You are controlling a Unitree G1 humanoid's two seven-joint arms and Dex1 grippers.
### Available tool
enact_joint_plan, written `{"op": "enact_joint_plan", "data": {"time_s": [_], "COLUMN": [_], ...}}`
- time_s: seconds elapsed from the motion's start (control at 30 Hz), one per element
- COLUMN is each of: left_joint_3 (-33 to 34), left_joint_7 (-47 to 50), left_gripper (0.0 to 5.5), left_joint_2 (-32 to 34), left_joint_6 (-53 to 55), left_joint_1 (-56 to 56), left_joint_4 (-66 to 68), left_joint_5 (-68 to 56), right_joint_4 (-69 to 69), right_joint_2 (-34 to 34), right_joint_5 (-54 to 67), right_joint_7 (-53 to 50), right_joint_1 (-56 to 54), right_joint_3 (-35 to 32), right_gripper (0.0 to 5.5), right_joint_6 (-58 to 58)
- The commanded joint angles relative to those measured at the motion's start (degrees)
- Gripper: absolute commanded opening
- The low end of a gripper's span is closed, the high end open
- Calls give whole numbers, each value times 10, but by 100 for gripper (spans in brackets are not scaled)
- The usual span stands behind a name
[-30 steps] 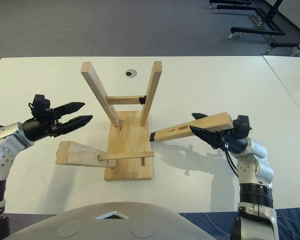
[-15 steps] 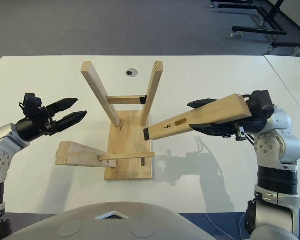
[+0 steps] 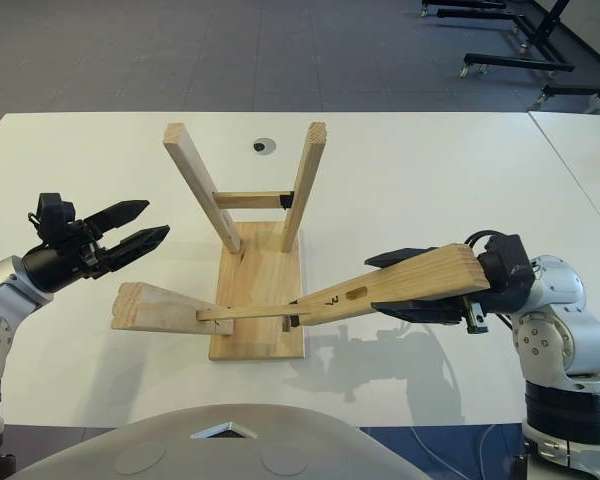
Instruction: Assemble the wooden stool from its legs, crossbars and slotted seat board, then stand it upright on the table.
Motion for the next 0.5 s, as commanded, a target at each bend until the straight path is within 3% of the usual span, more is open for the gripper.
{"op": "enact_joint_plan", "data": {"time_s": [0.03,0.5], "left_joint_3": [-4,-14], "left_joint_7": [11,23], "left_gripper": [432,432], "left_joint_2": [-4,-16], "left_joint_6": [0,0], "left_joint_1": [8,19], "left_joint_4": [-16,-34], "left_joint_5": [5,4], "right_joint_4": [-21,-25], "right_joint_2": [-18,3], "right_joint_5": [-8,-53], "right_joint_7": [-10,-45], "right_joint_1": [4,9], "right_joint_3": [11,64], "right_gripper": [205,205], "right_joint_6": [12,-12]}}
